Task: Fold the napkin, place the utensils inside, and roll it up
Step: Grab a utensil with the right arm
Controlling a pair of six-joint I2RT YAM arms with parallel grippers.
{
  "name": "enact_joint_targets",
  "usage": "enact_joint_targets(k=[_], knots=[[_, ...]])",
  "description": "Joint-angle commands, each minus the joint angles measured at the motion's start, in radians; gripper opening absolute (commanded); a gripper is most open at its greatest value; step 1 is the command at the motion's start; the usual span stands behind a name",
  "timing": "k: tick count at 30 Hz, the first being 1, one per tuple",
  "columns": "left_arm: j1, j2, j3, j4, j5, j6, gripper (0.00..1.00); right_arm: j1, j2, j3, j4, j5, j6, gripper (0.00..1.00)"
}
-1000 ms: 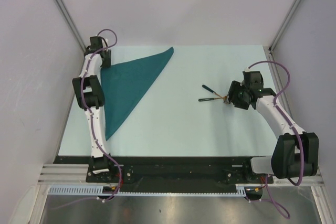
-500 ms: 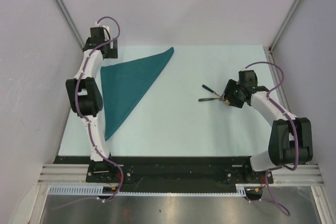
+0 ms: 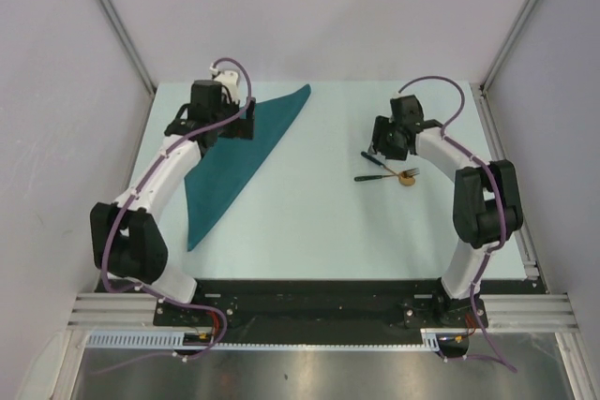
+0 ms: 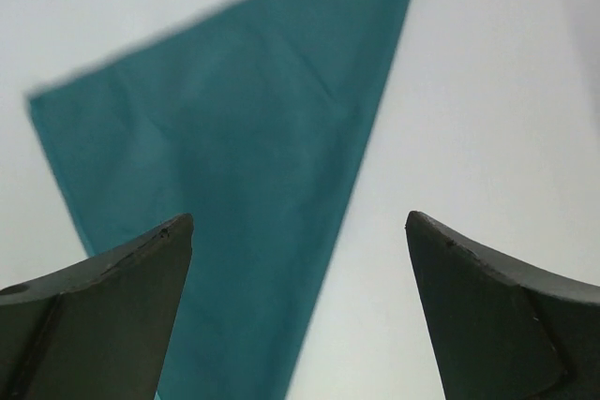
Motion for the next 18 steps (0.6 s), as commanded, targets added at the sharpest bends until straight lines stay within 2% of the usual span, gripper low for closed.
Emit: enact_joint_targets(k=[1,8,18], knots=[[-0.033,-0.019,-0.025,-0.033,0.071,-0.044,1.0,0.023,0.051,0.086,-0.126,0.115,-0.016,0.59],[-0.068,-0.057,-0.033,-0.021,0.206,-0.078,1.0,0.023,-0.001,-0.069,-0.02,0.085,0.289,0.6],[-0.091,-0.091,-0.013,-0.045,0.204,-0.074,1.0,0.012,-0.021,-0.155,0.061,0.085,0.475,0.58]])
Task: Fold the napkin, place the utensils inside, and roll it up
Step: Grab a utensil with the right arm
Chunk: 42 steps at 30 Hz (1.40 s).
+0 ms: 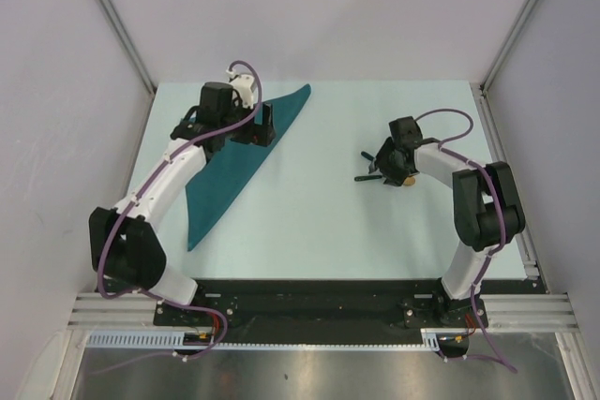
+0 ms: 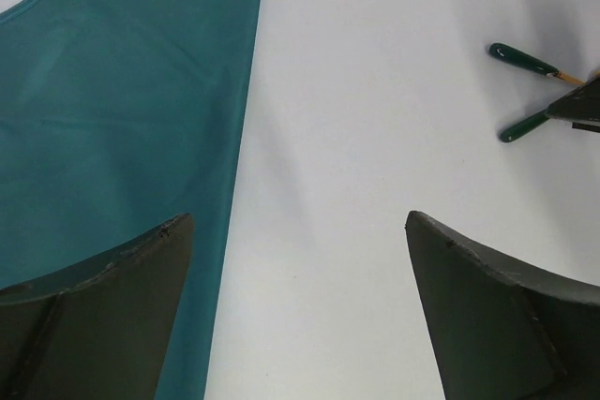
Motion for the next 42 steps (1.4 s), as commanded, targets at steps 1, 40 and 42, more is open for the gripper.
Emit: enact_joint_targets(k=[1,40,42], knots=[[-0.004,-0.06,0.034,0.01,0.016,-0.015,1.0,-0.01,-0.025,-0.016,0.054,0.017,0.122,0.58],[-0.007,-0.06,0.036,0.008,0.085,-0.043,1.0,0.092,0.06,0.175,-0.177,0.138,0.081,0.0],[-0.007,-0.059,0.033,0.011,0.088,-0.047,1.0,0.118,0.011,0.167,-0.198,0.155,0.081,0.0]])
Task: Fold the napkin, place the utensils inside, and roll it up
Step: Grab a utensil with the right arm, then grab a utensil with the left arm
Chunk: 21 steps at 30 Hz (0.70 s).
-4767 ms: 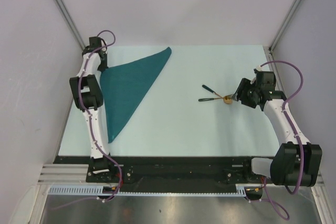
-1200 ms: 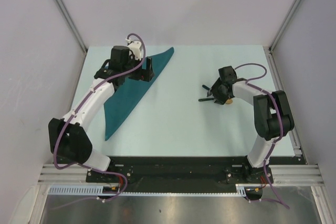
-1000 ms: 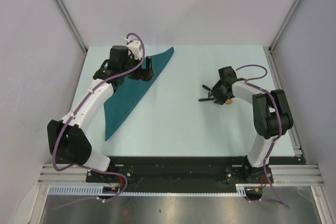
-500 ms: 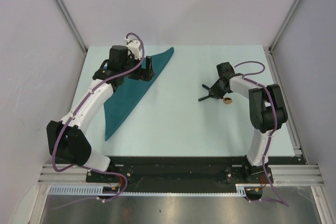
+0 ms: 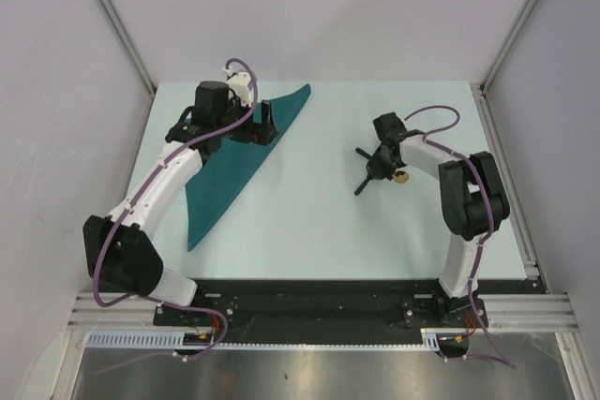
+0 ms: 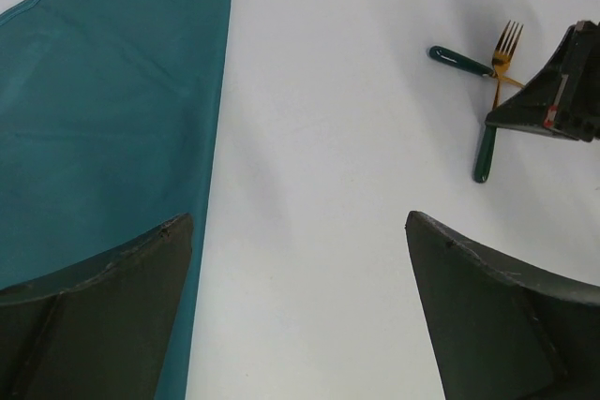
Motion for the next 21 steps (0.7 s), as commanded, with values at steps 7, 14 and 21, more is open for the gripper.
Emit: enact_joint_targets(k=[7,14,21], knots=[[-0.078,0.001,0.028,-0.002,-0.011,0.0,1.0,0.209,-0.124,0.004,-0.07,0.059,-0.003,0.0],[-0.107,-0.133,-0.278,0.066,-0.04,-0.098,1.0,0.312,0.011,0.033,0.024,-0.035,-0.008,0.0],[-0.152,-0.324,-0.527,0.146,-0.086,-0.245,0.99,0.355,0.079,0.079,0.051,-0.078,-0.037,0.04]])
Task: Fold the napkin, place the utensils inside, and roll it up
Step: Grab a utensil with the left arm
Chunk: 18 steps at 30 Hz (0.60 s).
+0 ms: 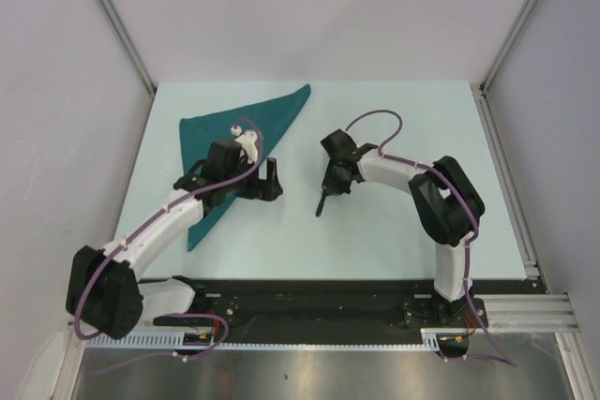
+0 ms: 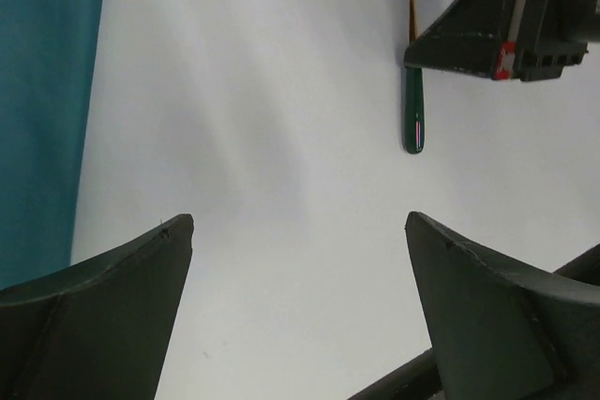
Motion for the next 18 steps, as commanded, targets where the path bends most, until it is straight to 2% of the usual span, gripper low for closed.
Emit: enact_joint_targets(k=[1,2,4,7,10,14,17,18], knots=[[-0.048,-0.122,-0.1,0.102,-0.059,-0.117,0.99,0.02,0.046,0.041,0.022,-0.055,-0.024,0.1],[-0.061,-0.135,-0.129,0.108,-0.072,-0.134,0.98,0.02,0.047,0.044,0.015,-0.059,-0.038,0.2],[-0.103,-0.133,-0.15,0.138,-0.108,-0.149,0.97,0.02,0.032,0.041,0.007,-0.054,-0.047,0.3],[-0.177,-0.086,-0.157,0.187,-0.145,-0.18,0.95,-0.001,-0.035,0.009,0.001,-0.037,-0.061,0.37],[-0.246,0.009,-0.127,0.238,-0.173,-0.189,0.93,-0.042,-0.141,-0.043,0.002,-0.042,-0.072,0.38],[-0.298,0.16,-0.038,0.277,-0.231,-0.151,0.87,-0.168,-0.302,-0.126,-0.004,-0.042,-0.11,0.39],[-0.321,0.293,0.025,0.295,-0.219,-0.107,0.8,-0.252,-0.421,-0.19,-0.013,-0.072,-0.149,0.39],[-0.325,0.319,0.042,0.295,-0.208,-0.099,0.74,-0.306,-0.448,-0.209,-0.014,-0.083,-0.156,0.39]])
